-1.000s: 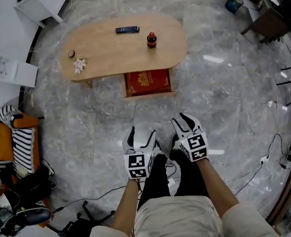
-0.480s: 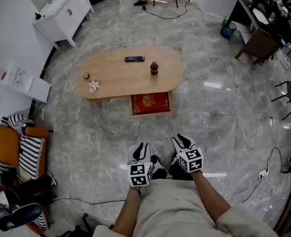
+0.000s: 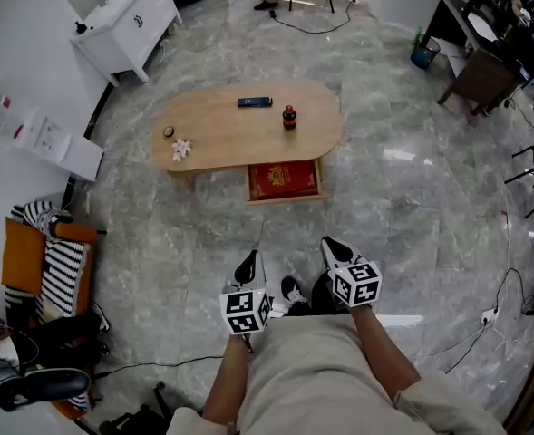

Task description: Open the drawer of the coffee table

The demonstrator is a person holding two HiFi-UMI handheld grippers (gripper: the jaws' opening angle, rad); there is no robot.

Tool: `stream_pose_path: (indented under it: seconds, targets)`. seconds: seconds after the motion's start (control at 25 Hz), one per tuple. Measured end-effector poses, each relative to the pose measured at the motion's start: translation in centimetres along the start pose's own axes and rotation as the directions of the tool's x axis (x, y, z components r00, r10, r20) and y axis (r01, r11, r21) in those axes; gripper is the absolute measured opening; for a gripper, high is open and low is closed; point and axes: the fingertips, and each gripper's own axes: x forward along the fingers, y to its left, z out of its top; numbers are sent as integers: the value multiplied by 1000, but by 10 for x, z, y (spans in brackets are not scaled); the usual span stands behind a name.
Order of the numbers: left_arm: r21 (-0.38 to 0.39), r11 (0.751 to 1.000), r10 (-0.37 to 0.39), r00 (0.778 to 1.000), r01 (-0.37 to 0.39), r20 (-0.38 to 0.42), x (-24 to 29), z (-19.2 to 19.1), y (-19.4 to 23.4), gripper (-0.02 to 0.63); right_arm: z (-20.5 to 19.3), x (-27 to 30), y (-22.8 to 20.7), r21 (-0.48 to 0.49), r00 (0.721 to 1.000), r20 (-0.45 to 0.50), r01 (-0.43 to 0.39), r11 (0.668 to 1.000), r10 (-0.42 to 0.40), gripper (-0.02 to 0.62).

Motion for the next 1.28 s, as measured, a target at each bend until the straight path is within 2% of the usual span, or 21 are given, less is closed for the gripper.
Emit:
stream_pose_path:
  seconds: [0.16, 0.36, 0.44, 0.56, 0.72, 0.8, 0.96, 1.28]
  targets:
    - [46, 999, 13, 1000, -13, -15, -6, -4, 2, 11, 6, -2, 9, -28, 1000, 11, -23, 999, 23, 17]
    - [-47, 998, -43, 999, 44, 26, -9, 10, 0, 11, 8, 0, 12, -75, 1000, -10, 8, 997, -8, 15]
    - [-40, 998, -54, 998, 55, 29, -6, 13, -6, 11, 8, 1, 11, -99, 999, -26, 22, 995, -25, 15]
    - [-5, 998, -56, 998, 56, -2, -1, 5, -12, 12, 5, 0, 10, -126, 998, -43, 38, 991, -44, 15]
    - [-57, 997, -56, 997, 53, -53, -2, -14, -6, 12, -9, -2, 10, -126, 995, -80, 54, 991, -65, 15]
    - [-55, 998, -37, 997, 33, -71, -1, -19, -1, 12, -14, -3, 9, -125, 993, -96, 61, 990, -74, 15]
    - [-58, 998, -17, 996, 12, -82, 0, -21, 4, 12, -16, -3, 9, -133, 992, -106, 60, 989, -74, 15]
    - [-59, 998, -27, 996, 22, -89, 3, -21, -1, 12, -17, -4, 13, -156, 990, -121, 50, 986, -69, 15]
